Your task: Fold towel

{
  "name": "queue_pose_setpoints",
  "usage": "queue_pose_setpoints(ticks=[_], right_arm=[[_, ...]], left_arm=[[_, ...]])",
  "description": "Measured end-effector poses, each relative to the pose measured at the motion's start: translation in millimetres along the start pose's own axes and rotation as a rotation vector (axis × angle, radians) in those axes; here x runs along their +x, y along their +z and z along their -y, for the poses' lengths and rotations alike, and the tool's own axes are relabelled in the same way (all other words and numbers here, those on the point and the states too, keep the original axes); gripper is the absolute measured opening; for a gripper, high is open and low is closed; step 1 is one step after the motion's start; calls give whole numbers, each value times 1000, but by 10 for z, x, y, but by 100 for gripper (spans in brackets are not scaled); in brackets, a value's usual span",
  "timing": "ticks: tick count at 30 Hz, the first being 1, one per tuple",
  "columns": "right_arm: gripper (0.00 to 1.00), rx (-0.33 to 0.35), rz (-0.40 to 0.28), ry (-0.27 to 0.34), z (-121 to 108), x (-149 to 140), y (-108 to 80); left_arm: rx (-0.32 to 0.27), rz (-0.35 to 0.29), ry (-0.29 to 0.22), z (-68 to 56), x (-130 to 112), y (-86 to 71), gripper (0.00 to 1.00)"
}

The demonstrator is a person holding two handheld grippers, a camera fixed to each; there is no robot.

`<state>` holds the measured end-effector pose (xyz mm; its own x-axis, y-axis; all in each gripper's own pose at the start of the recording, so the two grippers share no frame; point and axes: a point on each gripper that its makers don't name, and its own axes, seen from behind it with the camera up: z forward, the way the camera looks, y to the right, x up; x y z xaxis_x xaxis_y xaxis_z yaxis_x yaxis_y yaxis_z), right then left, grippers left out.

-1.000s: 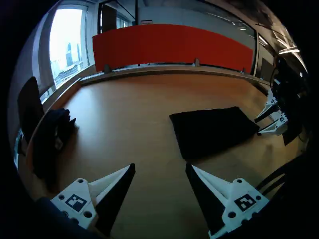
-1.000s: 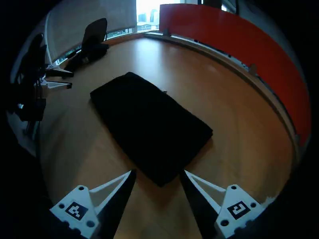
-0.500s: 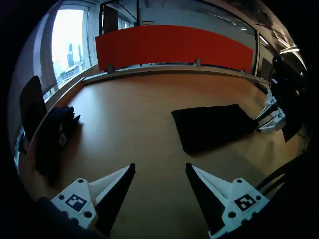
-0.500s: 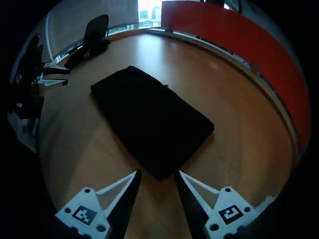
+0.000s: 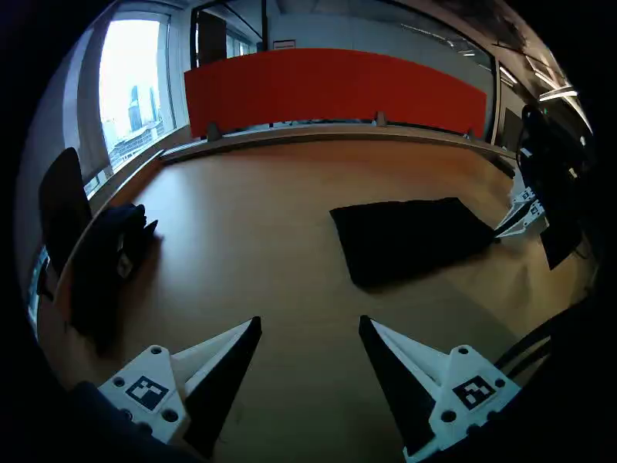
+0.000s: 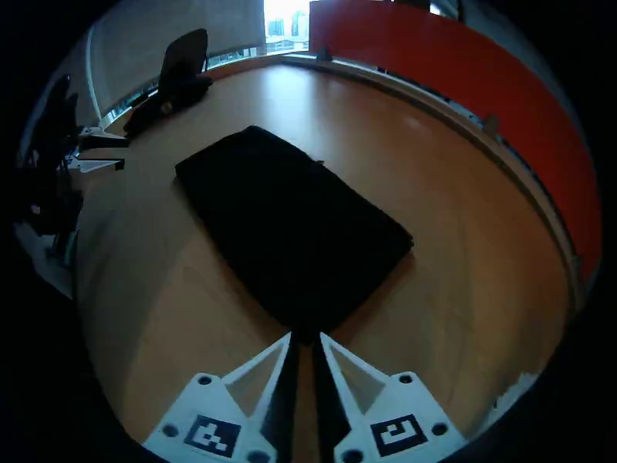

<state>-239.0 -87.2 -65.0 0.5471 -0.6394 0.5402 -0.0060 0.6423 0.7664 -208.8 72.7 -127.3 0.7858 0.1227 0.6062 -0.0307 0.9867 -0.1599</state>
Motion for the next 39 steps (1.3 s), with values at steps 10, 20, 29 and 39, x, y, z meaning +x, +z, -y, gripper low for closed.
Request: queue_pose_setpoints(ticks=[10,20,29,39], right_arm=[[4,-17,-24,20,44,15,-22],[4,-35,-62,66,12,74,-123],[4,-58,-82,56,-35,141,-275],[4,-61,-111,20,-29,378,-361]], left_arm=[[-3,-2,-5,-17,4,1,94],[-3,-1,-5,7,-7,-2,94],[-4,0,-10,17,-15,-22,94],[-2,-4,-18,36,-18,-38,94]])
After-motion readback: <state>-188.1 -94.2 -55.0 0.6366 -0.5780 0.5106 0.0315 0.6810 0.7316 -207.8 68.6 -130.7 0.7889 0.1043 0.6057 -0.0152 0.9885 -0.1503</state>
